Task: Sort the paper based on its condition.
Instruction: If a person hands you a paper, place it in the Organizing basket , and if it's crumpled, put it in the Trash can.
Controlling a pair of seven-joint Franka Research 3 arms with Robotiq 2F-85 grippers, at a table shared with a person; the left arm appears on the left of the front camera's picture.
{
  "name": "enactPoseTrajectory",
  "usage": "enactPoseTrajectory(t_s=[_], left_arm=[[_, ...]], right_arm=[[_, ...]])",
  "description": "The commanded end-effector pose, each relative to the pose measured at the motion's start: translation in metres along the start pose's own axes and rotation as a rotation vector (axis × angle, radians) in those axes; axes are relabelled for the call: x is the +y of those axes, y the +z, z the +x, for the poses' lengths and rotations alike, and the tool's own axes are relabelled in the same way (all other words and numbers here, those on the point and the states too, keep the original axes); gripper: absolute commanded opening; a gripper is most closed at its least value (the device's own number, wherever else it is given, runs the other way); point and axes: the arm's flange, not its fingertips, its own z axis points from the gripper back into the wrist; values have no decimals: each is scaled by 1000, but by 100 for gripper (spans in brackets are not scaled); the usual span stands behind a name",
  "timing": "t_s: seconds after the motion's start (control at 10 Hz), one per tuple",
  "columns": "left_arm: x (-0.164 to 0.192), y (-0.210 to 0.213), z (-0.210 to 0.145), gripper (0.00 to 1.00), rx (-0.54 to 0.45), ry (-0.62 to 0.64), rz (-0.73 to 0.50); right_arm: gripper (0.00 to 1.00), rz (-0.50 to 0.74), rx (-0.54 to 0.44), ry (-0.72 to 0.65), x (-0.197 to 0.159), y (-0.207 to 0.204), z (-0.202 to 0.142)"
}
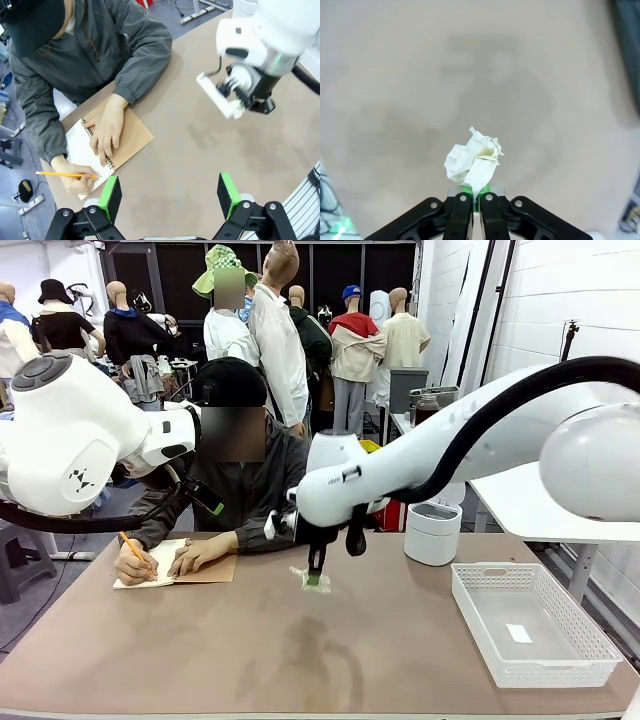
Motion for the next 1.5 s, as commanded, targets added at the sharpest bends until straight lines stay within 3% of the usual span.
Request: enactPoseTrajectory(t_s=[0.0, 0.3, 0.6, 0.8, 0.9, 1.2, 1.4], left_arm=[[1, 0, -1, 100, 0, 2, 5], [1, 0, -1, 100, 0, 2, 5], [1, 0, -1, 100, 0, 2, 5], [1, 0, -1, 100, 0, 2, 5], [1, 0, -1, 100, 0, 2, 5], [1, 0, -1, 100, 0, 2, 5], [1, 0, -1, 100, 0, 2, 5]], right_arm=[[0, -48, 20, -133, 1, 61, -31], [0, -172, 4, -437, -31, 126, -90], [0, -288, -11, -639, -62, 152, -132], [0, -303, -77, -681, -61, 151, -140], [0, -255, -33, -631, -72, 164, -143], [0, -255, -33, -631, -72, 164, -143], [0, -322, -45, -738, -85, 154, -147]])
